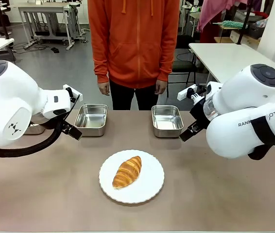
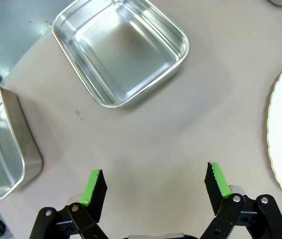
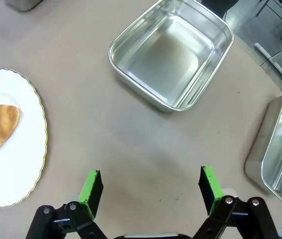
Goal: Place the bread in the container.
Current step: Place the Butter Roll into the Airtight Container indicated by the human.
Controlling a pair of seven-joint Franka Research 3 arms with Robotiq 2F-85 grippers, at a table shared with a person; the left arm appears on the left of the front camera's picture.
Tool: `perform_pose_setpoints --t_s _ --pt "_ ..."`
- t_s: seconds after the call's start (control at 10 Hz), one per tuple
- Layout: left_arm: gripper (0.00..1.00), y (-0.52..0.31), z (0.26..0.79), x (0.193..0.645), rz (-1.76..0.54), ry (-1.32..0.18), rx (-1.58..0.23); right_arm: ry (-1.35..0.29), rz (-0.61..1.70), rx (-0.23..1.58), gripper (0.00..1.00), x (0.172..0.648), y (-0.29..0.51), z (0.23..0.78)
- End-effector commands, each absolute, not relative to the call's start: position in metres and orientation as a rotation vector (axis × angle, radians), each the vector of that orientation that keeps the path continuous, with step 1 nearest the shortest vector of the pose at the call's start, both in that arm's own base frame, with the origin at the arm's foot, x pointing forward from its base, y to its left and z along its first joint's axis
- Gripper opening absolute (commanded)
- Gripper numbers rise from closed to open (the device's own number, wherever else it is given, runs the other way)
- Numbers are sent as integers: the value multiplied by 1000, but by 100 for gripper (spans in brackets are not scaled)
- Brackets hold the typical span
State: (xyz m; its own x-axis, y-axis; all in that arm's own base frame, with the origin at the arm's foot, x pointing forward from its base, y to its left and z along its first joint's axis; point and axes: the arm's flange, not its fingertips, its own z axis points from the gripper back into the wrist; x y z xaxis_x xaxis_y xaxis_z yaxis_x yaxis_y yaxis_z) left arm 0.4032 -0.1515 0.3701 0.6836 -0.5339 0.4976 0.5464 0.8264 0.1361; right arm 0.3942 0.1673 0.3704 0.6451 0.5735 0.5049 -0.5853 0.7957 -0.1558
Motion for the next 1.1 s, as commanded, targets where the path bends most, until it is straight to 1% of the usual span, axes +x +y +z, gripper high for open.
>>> perform_pose_setpoints --t_s 0.0,0.3,0.5,0.7,1.0 --pt "100 -152 370 403 -606 -550 -24 -567 659 23 100 394 167 370" --pt "100 -152 370 403 -606 -550 -24 -567 659 22 100 394 167 370" --pt "100 -125 415 423 -593 -579 -98 -598 634 62 100 413 153 422" --pt "100 -91 461 443 -607 -559 -159 -623 606 66 100 430 123 462" --pt "100 14 519 465 -778 -531 -359 -657 611 219 100 447 21 519"
